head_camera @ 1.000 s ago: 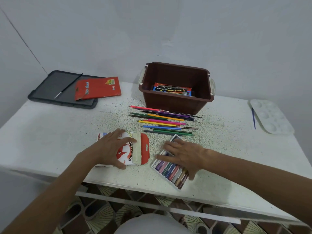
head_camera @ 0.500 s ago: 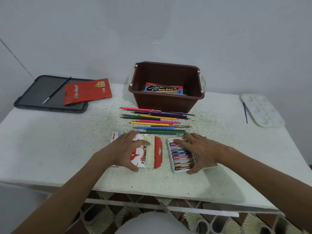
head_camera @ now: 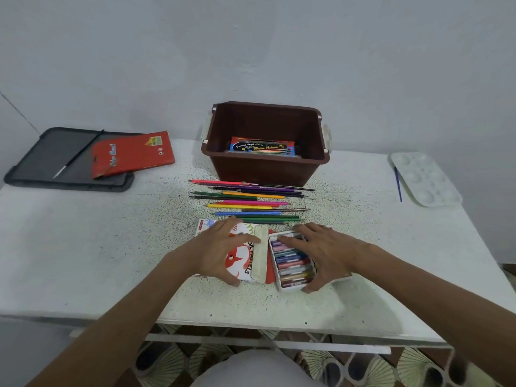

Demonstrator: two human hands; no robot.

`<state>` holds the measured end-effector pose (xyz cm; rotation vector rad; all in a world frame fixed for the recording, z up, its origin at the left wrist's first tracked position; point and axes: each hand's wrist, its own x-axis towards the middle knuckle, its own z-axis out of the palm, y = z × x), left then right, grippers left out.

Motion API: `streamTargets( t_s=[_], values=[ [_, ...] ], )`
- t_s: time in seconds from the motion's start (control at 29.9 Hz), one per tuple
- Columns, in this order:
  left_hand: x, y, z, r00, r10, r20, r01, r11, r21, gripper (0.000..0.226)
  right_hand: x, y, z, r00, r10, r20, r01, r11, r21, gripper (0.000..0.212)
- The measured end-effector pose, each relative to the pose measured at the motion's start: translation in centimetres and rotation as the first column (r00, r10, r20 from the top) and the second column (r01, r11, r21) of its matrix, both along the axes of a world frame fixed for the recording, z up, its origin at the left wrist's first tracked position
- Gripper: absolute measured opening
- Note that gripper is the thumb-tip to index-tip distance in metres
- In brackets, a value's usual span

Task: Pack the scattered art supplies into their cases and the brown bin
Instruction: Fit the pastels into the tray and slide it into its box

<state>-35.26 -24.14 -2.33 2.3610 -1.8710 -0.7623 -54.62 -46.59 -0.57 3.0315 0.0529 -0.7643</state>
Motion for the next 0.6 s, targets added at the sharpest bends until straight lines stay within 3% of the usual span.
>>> streamTargets(
  t_s=[0.6],
  values=[
    [-0.9, -1.3, -0.1, 1.000, 0.010, -0.017, -0.011, 0.999, -0.043, 0.098, 1.2, 2.0, -1.4, 0.960, -0.104, 0.262, 0.087, 0.993, 0.076, 0.106]
  ],
)
